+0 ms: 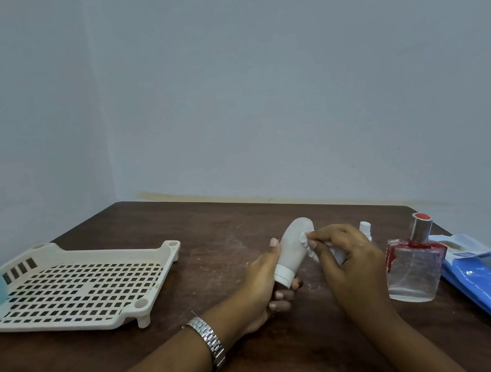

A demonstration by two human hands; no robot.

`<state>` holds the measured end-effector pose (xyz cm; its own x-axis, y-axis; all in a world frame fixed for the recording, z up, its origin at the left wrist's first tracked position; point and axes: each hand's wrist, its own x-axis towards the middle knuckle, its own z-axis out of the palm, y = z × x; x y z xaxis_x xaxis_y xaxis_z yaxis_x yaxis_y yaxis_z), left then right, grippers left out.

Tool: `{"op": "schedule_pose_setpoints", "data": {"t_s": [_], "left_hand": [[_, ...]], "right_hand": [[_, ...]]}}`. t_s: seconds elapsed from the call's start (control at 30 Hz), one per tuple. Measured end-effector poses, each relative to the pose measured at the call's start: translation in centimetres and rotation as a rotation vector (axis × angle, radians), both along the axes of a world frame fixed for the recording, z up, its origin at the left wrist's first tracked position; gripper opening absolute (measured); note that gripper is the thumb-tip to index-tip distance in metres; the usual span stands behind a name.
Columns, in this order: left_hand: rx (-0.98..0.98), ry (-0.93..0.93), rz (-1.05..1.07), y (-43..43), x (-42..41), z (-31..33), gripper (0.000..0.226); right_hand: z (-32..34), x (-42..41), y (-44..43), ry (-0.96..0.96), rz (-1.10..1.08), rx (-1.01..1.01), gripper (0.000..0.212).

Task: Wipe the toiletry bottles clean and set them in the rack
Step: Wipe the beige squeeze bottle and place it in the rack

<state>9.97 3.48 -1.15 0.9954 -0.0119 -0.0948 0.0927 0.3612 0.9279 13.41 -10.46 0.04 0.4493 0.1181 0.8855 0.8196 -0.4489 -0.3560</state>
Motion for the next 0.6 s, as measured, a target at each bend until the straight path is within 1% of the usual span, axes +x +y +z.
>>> {"op": "schedule_pose_setpoints", "data": {"t_s": [0.1, 0.27, 0.33, 0.47, 0.6], "left_hand": [[0.019, -0.011, 0.033, 0.0, 0.0, 0.0, 0.047], [0.045, -0.057, 0.082, 0.5, 0.1, 0.0, 0.051], [0.059, -0.062, 0.088, 0.4, 0.0, 0.1, 0.053], [0.076, -0.048, 0.072, 0.2, 0.0, 0.2, 0.046], [0.118, -0.021, 0.039, 0.3, 0.1, 0.2, 0.045]], "right_hand": [[-0.3, -0.2, 0.1, 0.007, 0.008, 0.004, 0.018], [-1.0, -1.3, 0.8, 0.007, 0.067, -0.131, 0.023], [-1.1, -1.5, 0.8, 0.002, 0.087, -0.150, 0.024], [-0.9, -0.9, 0.5, 0.007, 0.066, -0.136, 0.024], [-0.5, 0.0, -0.1, 0.016, 0.023, -0.048, 0.021]]}}
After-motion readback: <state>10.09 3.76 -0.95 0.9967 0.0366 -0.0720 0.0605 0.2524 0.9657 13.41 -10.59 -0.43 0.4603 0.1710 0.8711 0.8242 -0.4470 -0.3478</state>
